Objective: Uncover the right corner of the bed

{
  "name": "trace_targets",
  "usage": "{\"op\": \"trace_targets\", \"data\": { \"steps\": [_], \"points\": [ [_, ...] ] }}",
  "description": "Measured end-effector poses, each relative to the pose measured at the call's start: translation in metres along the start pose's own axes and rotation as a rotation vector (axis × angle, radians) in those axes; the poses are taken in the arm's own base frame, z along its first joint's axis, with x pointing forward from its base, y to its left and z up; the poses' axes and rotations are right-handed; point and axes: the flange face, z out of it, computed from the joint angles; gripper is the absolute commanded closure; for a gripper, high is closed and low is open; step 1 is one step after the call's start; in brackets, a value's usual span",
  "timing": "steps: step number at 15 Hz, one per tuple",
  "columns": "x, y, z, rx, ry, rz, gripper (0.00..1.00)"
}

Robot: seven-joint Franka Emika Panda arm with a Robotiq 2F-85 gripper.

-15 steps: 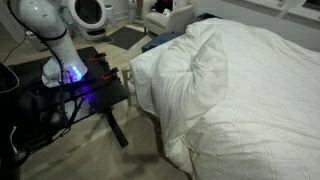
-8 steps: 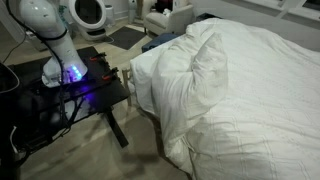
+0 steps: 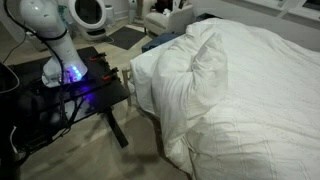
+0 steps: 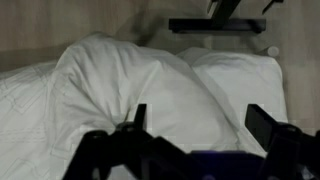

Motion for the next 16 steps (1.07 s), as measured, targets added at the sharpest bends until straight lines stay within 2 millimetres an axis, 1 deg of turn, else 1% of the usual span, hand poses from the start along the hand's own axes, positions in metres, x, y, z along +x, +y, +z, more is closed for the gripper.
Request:
{"op": "trace_targets", "data": {
  "steps": [4, 7, 10, 16],
  "points": [
    [-0.025, -0.004, 0.038, 0.041, -0.125, -0.071, 0.0],
    [-0.039, -0.002, 0.057, 0.066, -0.183, -0.084, 0.0],
    [-0.049, -0.002, 0.067, 0.079, -0.21, -0.081, 0.0],
    [-0.053, -0.003, 0.068, 0.081, -0.212, -0.083, 0.0]
  ]
}}
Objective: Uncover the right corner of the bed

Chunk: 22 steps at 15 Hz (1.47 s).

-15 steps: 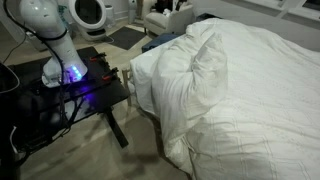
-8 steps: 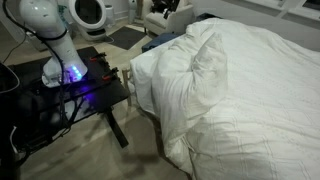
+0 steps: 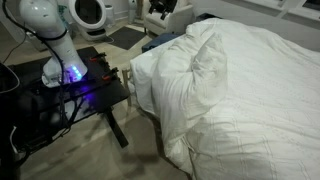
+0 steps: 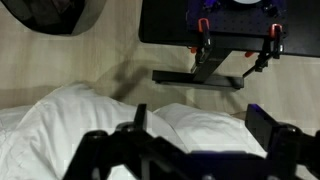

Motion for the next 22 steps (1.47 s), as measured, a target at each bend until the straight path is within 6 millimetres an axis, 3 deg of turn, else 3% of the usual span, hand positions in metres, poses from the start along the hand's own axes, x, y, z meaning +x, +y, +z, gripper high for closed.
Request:
{"op": "trace_targets", "data": {
  "steps": [4, 7, 15, 22],
  "points": [
    [0.004, 0.0, -0.001, 0.001, 0.025, 0.001, 0.0],
    [0.02, 0.01, -0.011, -0.018, 0.157, 0.015, 0.0],
    [0.064, 0.086, -0.031, -0.067, 0.612, 0.147, 0.0],
    [0.099, 0.143, -0.028, -0.145, 0.805, 0.248, 0.0]
  ]
}}
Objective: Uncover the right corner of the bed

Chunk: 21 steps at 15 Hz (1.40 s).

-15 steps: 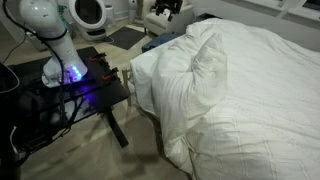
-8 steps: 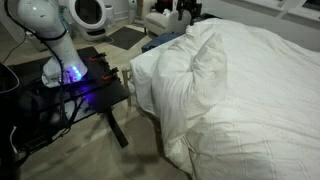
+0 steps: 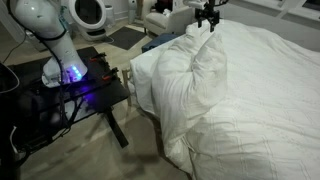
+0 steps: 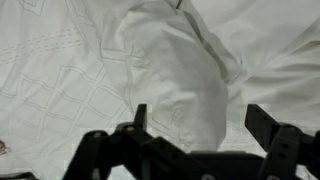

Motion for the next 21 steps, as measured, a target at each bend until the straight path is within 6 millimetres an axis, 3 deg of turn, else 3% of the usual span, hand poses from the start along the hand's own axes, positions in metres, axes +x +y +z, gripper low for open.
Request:
{"op": "trace_targets", "data": {
  "steps": [12, 21],
  "points": [
    [0.0, 0.055, 0.066, -0.028, -0.071, 0.043, 0.0],
    [-0.012, 0.063, 0.13, 0.012, -0.189, -0.057, 0.0]
  ]
}}
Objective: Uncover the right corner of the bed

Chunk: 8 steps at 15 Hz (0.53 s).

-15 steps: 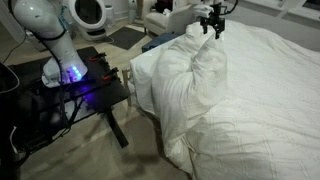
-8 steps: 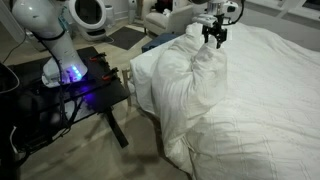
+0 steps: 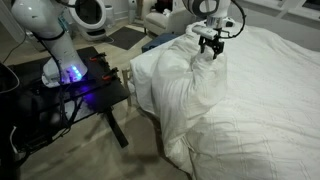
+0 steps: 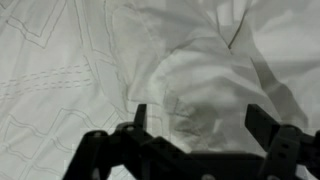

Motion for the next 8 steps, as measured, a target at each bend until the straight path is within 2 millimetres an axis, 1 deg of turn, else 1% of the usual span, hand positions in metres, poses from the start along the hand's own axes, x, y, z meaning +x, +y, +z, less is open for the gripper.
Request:
{"op": "trace_targets", "data": {
  "steps": [4, 8],
  "points": [
    [0.004, -0.011, 0.032, 0.024, -0.057, -0.034, 0.0],
    [0.014, -0.016, 0.063, 0.002, -0.042, -0.056, 0.0]
  ]
}}
